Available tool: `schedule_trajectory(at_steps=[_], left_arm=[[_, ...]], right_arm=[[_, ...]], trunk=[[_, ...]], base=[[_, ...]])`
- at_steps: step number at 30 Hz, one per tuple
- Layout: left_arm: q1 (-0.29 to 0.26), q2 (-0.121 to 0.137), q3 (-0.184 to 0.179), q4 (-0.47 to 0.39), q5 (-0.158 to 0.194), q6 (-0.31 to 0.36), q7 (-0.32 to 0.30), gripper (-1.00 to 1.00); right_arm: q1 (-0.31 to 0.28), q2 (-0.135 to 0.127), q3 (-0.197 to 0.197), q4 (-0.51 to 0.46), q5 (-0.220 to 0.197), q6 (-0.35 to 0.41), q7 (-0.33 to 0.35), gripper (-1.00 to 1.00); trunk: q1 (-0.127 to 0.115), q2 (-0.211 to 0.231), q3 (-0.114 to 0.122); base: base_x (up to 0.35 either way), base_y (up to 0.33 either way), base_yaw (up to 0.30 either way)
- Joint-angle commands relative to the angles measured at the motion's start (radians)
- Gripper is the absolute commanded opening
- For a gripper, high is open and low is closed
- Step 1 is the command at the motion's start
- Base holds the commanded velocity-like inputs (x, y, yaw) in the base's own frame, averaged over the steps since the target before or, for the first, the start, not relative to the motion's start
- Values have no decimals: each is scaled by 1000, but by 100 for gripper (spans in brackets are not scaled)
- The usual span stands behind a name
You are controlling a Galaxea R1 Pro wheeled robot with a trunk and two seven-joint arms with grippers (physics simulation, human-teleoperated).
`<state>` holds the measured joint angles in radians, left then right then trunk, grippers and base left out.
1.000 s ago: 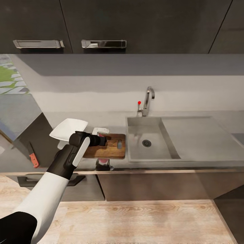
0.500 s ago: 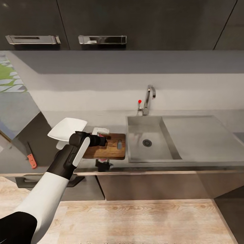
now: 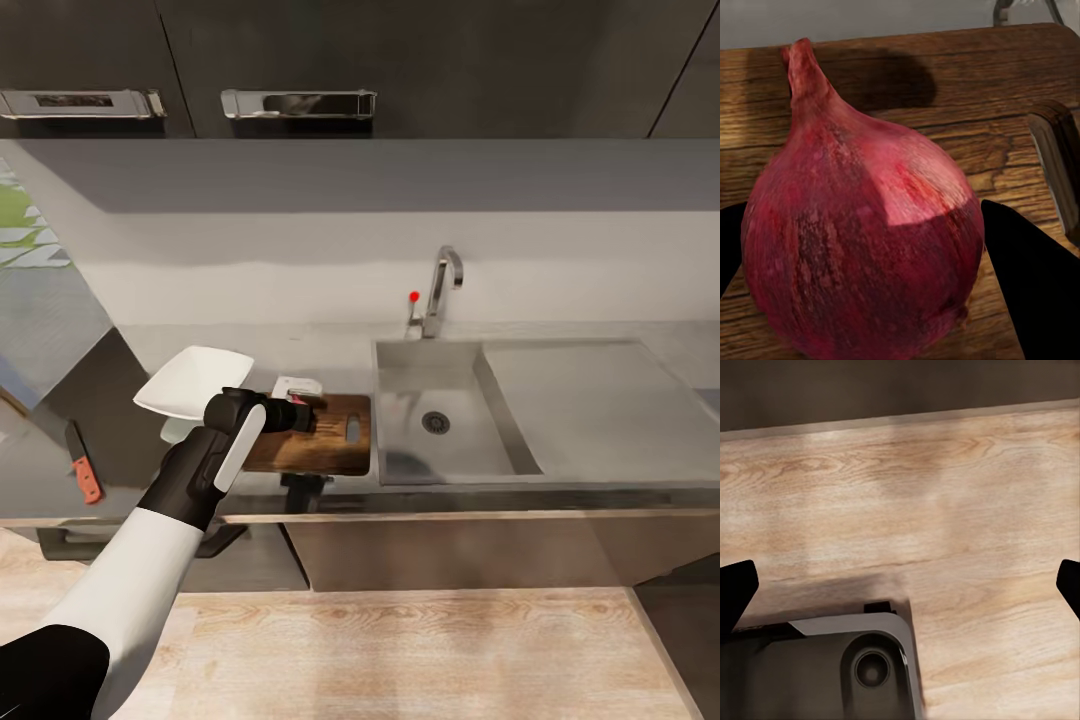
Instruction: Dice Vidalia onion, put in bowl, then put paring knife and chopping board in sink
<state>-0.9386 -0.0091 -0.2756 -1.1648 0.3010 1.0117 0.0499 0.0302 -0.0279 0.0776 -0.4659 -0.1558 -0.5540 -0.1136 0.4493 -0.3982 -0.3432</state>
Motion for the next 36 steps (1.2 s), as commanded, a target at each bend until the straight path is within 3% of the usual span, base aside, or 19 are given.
schedule_trajectory(at_steps=[1, 36], left_arm=[[-1, 0, -1, -1, 6, 4, 5, -100], [14, 0, 0, -12, 4, 4, 5, -100]], right_arm=[[0, -1, 8, -2, -8, -2, -6, 100], [0, -1, 9, -2, -5, -3, -4, 100]], trunk=[[1, -2, -3], [1, -2, -11]], base=[[82, 0, 0], [4, 0, 0]])
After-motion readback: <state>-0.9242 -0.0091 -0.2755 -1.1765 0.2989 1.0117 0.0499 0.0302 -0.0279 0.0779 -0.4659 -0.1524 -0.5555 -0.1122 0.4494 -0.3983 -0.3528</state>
